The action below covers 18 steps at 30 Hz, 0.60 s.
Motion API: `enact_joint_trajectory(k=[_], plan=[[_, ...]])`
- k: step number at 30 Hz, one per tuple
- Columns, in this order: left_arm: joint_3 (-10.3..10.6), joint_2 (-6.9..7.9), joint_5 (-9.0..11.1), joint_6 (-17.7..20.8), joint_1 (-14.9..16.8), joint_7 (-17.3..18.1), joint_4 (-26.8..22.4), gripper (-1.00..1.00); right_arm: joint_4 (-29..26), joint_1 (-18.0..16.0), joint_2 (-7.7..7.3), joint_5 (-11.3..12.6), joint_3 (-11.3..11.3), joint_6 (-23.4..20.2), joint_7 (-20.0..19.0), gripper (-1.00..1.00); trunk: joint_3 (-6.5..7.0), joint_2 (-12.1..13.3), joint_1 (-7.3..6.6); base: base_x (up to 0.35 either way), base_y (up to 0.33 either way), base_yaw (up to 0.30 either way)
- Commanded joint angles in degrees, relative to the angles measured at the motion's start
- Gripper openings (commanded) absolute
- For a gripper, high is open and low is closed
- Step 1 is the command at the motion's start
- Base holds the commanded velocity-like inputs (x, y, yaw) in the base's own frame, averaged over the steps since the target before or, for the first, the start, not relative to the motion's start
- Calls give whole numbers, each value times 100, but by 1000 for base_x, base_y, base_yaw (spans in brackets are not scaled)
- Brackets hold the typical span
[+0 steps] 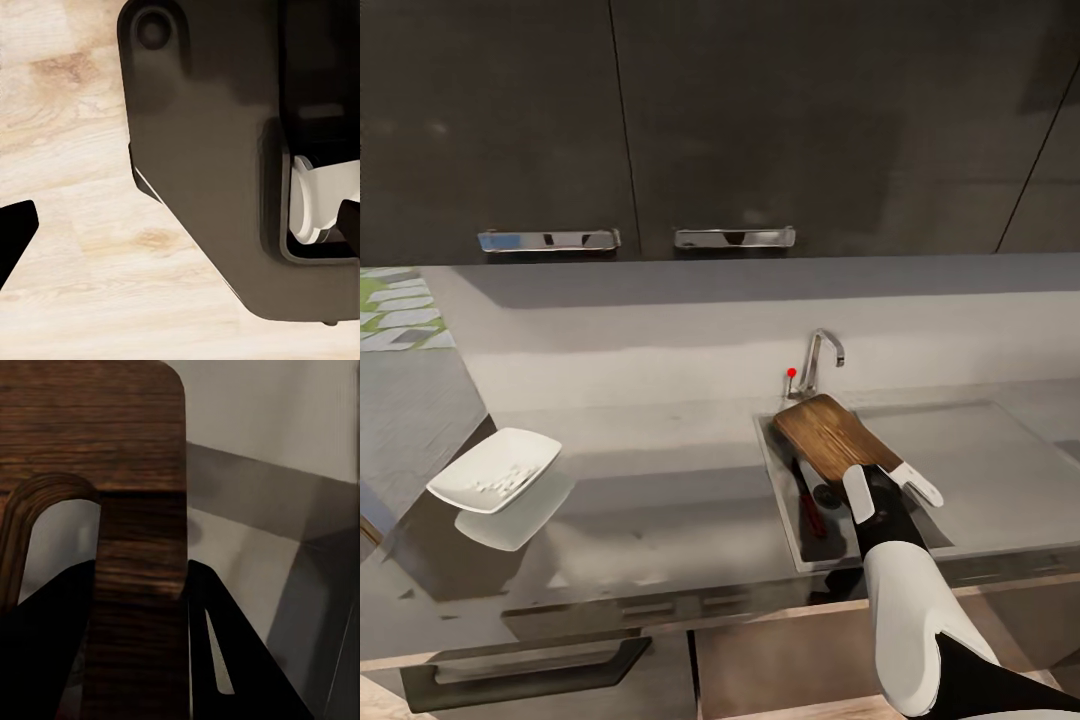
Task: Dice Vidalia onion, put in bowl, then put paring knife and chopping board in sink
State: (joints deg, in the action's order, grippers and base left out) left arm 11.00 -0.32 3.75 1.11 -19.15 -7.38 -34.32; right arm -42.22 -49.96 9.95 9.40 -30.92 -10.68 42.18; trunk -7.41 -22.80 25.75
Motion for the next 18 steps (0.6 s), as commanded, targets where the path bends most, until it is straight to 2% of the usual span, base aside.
enact_joint_trajectory(k=[1,4,6,18], plan=[[33,5,42,12,-1,-45,-14,100,-14,-5,5,28,-10,-40,20,-100,-11,-12,4,0,0,0],[33,5,39,12,-1,-45,-14,100,-10,-5,5,291,-10,-43,29,-100,-21,-12,4,0,0,0],[33,5,38,12,-1,-45,-14,100,-8,-5,5,369,-10,-41,71,-100,-34,-12,4,0,0,0],[33,5,38,12,-1,-45,-14,100,-14,-5,5,439,-10,-41,167,-100,-140,-12,4,33,39,0]])
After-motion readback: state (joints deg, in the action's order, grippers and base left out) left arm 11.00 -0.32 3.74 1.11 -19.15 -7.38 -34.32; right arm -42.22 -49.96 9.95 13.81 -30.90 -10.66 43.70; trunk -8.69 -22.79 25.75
